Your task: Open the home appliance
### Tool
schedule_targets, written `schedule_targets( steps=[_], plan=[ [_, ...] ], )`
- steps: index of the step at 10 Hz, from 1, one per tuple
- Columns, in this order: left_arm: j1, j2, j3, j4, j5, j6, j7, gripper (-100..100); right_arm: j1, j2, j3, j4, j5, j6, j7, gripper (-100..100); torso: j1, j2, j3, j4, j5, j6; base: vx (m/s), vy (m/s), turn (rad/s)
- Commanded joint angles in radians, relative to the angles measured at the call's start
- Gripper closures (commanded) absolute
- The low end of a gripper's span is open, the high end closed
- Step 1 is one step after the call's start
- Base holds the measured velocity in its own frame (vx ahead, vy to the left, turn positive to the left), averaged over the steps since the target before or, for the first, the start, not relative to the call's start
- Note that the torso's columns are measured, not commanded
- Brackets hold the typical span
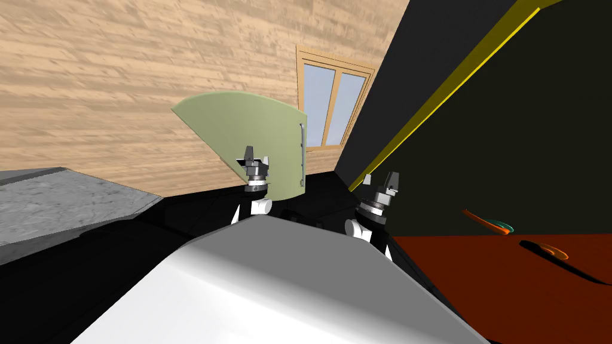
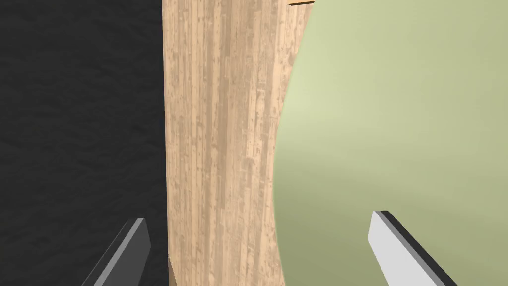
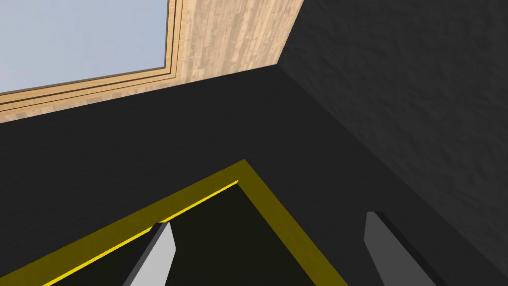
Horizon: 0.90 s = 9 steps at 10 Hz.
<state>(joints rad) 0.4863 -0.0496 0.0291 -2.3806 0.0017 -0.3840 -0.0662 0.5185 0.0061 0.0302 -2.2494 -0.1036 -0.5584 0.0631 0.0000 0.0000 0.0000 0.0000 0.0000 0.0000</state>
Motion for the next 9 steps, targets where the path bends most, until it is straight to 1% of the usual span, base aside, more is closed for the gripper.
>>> schedule_targets(
  steps=[1, 3, 9],
  plan=[
    [0.000, 0.000, 0.000, 0.000, 0.000, 0.000, 0.000, 0, 0.000, 0.000, 0.000, 0.000, 0.000, 0.000, 0.000, 0, 0.000, 0.040, -0.082, 0.041, 0.000, 0.000, 0.000, 0.000, 0.000],
    [0.000, 0.000, 0.000, 0.000, 0.000, 0.000, 0.000, 0, 0.000, 0.000, 0.000, 0.000, 0.000, 0.000, 0.000, 0, 0.000, 0.175, -0.351, 0.176, 0.000, 0.000, 0.000, 0.000, 0.000],
    [0.000, 0.000, 0.000, 0.000, 0.000, 0.000, 0.000, 0, 0.000, 0.000, 0.000, 0.000, 0.000, 0.000, 0.000, 0, 0.000, 0.618, -1.234, 0.617, 0.000, 0.000, 0.000, 0.000, 0.000]
  ],
)
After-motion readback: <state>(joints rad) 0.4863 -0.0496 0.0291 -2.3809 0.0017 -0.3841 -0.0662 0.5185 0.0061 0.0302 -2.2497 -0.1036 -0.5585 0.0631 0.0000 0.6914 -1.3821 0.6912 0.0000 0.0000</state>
